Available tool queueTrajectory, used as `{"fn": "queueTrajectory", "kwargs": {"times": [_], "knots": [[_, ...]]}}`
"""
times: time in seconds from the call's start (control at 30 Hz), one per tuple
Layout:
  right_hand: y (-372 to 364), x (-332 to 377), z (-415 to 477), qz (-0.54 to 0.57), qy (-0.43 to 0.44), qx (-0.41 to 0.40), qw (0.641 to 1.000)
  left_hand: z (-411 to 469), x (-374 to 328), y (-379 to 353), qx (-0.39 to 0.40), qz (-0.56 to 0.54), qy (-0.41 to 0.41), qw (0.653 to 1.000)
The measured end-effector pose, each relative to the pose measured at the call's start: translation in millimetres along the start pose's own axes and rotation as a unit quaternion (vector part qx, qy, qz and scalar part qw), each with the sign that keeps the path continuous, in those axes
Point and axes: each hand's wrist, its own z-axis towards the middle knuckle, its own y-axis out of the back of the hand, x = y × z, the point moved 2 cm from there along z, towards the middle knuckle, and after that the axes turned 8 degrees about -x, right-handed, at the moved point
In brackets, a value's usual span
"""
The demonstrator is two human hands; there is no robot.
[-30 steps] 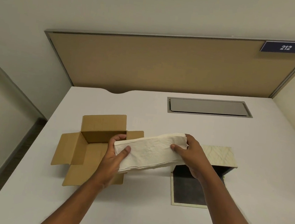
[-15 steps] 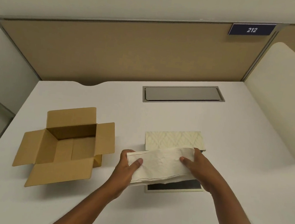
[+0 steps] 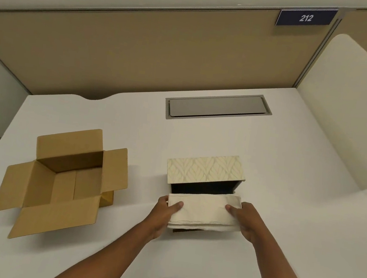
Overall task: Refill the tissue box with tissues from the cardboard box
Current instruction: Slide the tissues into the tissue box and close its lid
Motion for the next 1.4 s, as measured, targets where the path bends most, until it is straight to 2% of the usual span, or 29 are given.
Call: {"fn": "queueTrajectory", "kwargs": {"times": [0.1, 0.33, 0.63, 0.83, 1.0, 1.23, 1.4], "knots": [[0.2, -0.9, 9.7, 0.017, 0.003, -0.010, 1.000, 7.5, -2.3, -6.5, -0.006, 0.034, -0.010, 0.999], [-10.1, 1.2, 23.2, 0.020, 0.004, 0.000, 1.000, 19.4, 1.1, -8.6, -0.079, 0.103, -0.033, 0.991], [-14.1, -3.6, 39.5, -0.028, 0.006, -0.030, 0.999, 26.7, 0.7, -14.8, -0.084, 0.112, -0.037, 0.989], [-16.7, -3.0, 46.0, -0.032, 0.022, -0.041, 0.998, 27.7, -0.1, -19.3, -0.133, 0.118, -0.038, 0.983], [-21.0, -4.3, 43.8, -0.104, 0.074, -0.045, 0.991, 22.2, 2.4, -24.6, -0.174, 0.161, -0.057, 0.970], [-22.6, -8.9, 34.7, -0.172, 0.164, -0.094, 0.967, 17.3, -2.7, -19.6, -0.182, 0.194, -0.063, 0.962], [-16.6, -12.5, 29.6, -0.170, 0.247, -0.090, 0.950, 6.5, 3.7, -19.9, -0.149, 0.203, -0.112, 0.961]]}}
